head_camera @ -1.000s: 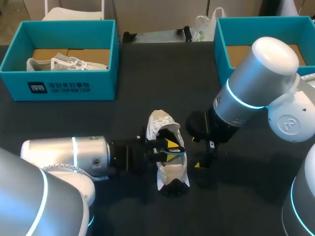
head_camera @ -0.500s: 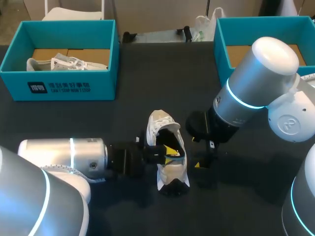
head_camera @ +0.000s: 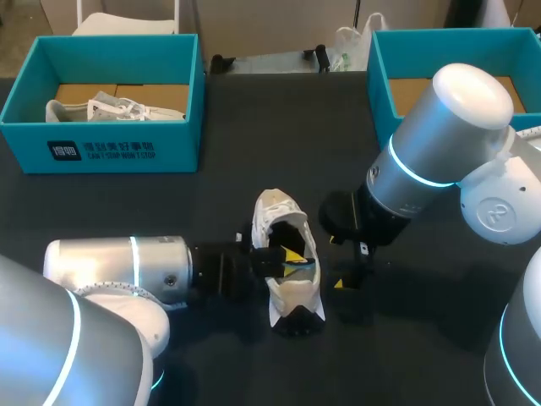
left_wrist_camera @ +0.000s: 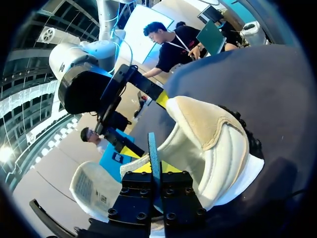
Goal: Take the shoe out of the shoebox, open the shoe tongue, remove and reinsert the insole, then place the shoe into the shoebox
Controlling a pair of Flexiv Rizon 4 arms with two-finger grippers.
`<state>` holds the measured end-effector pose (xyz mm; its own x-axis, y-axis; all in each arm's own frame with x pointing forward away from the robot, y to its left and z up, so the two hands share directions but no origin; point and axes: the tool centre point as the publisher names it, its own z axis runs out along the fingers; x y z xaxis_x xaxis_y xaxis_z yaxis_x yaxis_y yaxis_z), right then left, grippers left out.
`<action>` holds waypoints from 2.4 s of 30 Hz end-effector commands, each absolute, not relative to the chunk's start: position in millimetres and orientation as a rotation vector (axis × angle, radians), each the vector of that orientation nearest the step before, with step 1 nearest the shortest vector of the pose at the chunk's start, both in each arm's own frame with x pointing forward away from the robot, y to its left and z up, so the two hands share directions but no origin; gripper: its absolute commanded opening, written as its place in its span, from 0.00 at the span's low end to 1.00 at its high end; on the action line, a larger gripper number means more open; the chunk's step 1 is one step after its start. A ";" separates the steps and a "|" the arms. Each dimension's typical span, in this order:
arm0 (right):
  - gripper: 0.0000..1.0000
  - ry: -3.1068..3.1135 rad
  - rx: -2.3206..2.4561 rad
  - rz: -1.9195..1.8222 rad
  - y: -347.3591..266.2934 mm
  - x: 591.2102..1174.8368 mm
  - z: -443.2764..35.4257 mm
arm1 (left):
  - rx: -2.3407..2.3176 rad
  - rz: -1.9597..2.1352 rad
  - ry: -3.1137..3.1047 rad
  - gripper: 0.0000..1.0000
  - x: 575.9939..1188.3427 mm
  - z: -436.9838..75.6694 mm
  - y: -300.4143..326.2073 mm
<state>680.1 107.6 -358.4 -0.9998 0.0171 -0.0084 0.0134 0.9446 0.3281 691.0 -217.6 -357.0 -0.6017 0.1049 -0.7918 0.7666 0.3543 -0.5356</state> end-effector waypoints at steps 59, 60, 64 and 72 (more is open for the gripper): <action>1.00 3.084 0.026 0.520 107.7 678.9 -359.2 | 0.835 -1.313 1.949 0.31 666.9 -325.3 -214.8; 1.00 3.084 0.026 0.520 107.7 678.9 -359.2 | 0.837 -1.315 1.954 0.31 666.5 -324.2 -215.2; 1.00 3.084 0.026 0.520 107.7 678.9 -359.2 | 0.844 -1.324 1.967 0.32 665.3 -319.8 -215.3; 1.00 3.084 0.026 0.520 107.7 678.9 -359.2 | 0.899 -1.339 2.002 0.35 662.2 -315.7 -212.3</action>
<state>680.1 107.6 -358.5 -0.9998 0.0171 -0.0084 0.0134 0.9446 0.3281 660.0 -216.5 -320.0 -0.6126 0.1951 -0.7659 0.7836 0.2768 -0.5562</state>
